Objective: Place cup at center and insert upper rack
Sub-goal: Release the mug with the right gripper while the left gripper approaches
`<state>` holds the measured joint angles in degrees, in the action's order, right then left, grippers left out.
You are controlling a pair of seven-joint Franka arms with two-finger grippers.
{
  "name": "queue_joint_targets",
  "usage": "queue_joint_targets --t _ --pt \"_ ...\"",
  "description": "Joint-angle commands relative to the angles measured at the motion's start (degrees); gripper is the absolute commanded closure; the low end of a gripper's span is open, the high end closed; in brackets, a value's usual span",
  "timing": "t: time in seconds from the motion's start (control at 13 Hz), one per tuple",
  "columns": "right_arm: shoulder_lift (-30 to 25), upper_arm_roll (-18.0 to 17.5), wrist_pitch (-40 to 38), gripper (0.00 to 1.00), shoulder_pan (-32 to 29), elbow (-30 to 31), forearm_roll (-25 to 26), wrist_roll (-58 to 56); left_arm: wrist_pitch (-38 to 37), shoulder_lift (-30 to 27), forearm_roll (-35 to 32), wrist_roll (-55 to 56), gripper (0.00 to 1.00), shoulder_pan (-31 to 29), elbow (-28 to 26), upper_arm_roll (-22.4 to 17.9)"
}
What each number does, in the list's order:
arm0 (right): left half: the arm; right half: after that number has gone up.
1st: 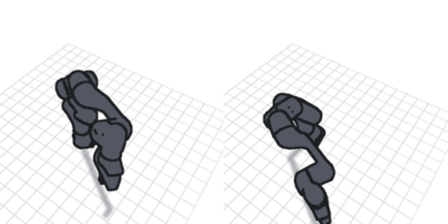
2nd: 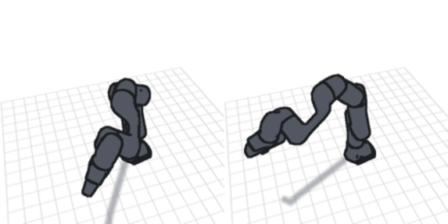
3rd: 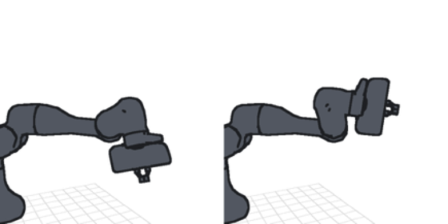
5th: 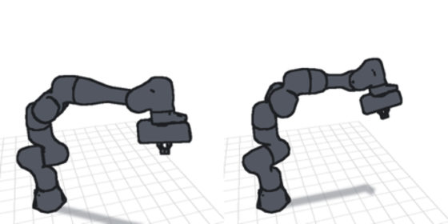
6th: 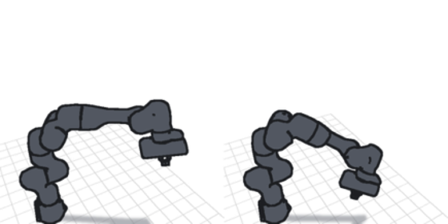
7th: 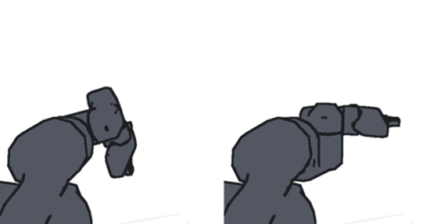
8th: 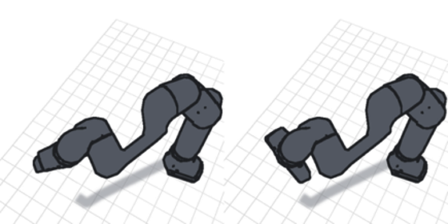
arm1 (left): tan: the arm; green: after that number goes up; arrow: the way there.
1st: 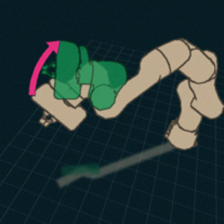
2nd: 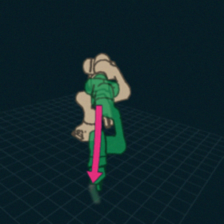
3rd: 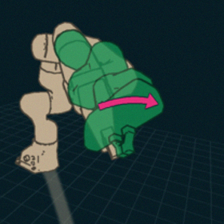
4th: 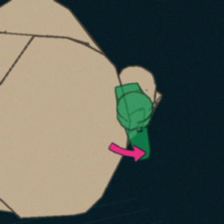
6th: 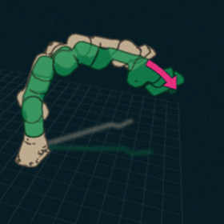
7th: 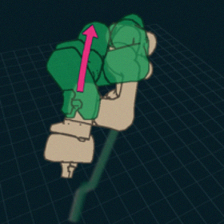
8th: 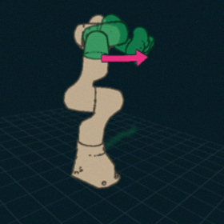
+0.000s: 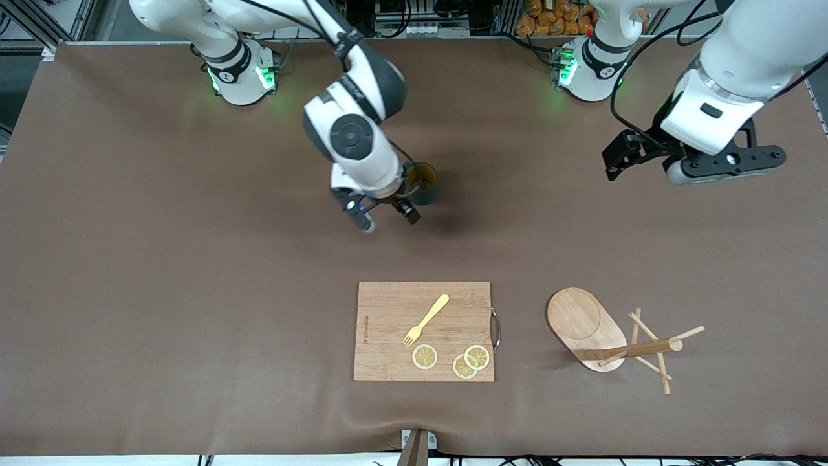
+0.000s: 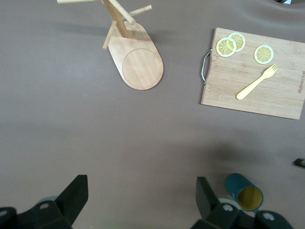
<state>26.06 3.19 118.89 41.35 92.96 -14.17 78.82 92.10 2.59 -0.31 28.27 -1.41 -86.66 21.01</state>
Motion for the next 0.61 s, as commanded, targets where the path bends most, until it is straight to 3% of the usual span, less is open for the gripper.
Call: queue_joint_targets --t 0.0,0.31,0.54 --pt "-7.1 -0.7 -5.2 0.0 -8.8 0.9 0.9 -16.1 0.2 0.0 -1.2 6.9 0.0 0.1 0.2 3.0" --pt "-15.0 -0.5 -13.5 0.0 -20.2 0.9 1.3 -38.3 0.2 1.8 -1.3 16.3 0.0 4.0 0.6 4.3" --pt "-20.2 -0.1 -20.1 0.0 -26.7 1.2 5.2 -51.5 0.2 5.8 -4.4 27.4 0.0 9.9 2.7 4.3"
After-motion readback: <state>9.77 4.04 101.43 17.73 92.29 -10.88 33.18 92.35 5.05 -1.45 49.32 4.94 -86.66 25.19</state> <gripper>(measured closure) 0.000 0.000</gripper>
